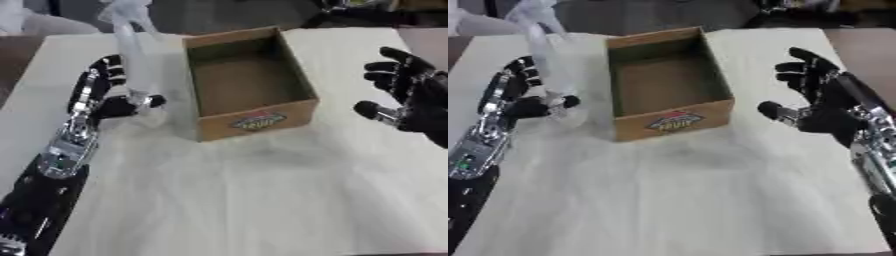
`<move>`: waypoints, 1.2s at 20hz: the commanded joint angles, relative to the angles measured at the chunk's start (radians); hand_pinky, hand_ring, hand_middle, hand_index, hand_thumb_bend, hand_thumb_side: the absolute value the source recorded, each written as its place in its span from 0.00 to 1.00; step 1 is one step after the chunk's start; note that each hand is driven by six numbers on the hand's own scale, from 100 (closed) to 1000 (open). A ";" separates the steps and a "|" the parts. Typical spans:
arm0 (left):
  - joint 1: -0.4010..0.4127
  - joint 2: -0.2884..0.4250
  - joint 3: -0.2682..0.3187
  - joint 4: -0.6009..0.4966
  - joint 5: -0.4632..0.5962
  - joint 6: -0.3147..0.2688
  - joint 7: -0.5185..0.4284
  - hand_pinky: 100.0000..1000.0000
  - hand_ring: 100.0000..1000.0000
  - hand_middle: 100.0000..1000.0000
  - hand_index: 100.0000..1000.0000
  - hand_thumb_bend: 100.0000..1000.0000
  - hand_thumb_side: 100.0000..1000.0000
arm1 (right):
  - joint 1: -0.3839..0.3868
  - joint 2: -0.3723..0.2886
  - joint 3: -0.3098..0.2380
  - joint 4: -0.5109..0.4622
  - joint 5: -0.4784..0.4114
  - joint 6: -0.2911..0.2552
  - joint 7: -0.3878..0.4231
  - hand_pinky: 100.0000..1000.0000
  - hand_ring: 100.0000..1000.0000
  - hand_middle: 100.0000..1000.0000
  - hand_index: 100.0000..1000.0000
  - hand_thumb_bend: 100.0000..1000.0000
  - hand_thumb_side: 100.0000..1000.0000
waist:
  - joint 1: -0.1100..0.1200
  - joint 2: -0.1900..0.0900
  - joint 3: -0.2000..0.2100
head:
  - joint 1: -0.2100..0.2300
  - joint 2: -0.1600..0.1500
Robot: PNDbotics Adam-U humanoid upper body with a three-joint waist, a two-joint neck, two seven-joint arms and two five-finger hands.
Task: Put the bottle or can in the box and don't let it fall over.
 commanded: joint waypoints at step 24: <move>-0.092 -0.040 0.019 0.097 -0.004 -0.055 0.078 0.69 0.33 0.31 0.38 0.56 0.00 | -0.037 -0.002 -0.002 -0.007 -0.004 -0.001 0.014 1.00 0.86 0.77 0.97 0.58 0.00 | -0.001 0.012 -0.036 | 0.038 -0.028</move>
